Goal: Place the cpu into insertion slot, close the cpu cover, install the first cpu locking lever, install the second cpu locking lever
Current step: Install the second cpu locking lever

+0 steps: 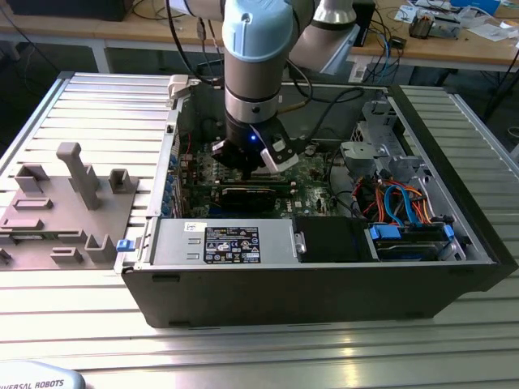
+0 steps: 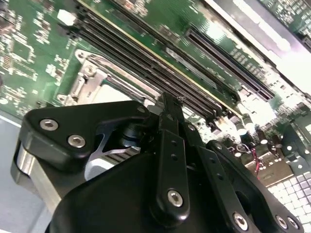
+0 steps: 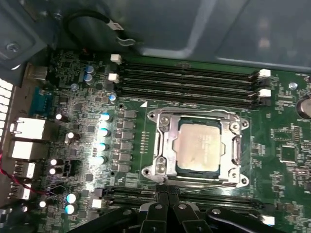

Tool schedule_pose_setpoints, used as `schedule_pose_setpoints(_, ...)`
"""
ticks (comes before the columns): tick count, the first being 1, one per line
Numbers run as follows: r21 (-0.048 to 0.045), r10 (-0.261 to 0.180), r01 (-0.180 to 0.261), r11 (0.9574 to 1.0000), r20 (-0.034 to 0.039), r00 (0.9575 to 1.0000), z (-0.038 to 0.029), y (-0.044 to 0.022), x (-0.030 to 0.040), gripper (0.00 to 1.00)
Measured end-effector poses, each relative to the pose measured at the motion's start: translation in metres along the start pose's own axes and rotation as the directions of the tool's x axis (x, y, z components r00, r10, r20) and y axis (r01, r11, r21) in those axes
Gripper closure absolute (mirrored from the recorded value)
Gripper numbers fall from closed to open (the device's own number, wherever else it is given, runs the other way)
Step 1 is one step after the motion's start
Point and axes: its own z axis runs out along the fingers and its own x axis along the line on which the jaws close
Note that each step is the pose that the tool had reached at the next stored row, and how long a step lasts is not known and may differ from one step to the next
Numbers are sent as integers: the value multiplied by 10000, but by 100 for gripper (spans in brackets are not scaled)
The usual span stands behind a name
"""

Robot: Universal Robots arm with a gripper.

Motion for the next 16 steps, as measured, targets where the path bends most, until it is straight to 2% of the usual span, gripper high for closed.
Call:
schedule_pose_setpoints(8, -3, -56, 56, 10000, -8, 10000, 52, 13, 108, 89)
schedule_pose_setpoints(12, -3, -121, 121, 9999, -21, 9999, 79, 32, 123, 89)
schedule_pose_setpoints(16, -6, -210, 210, 9998, -36, 9998, 121, 80, 121, 89)
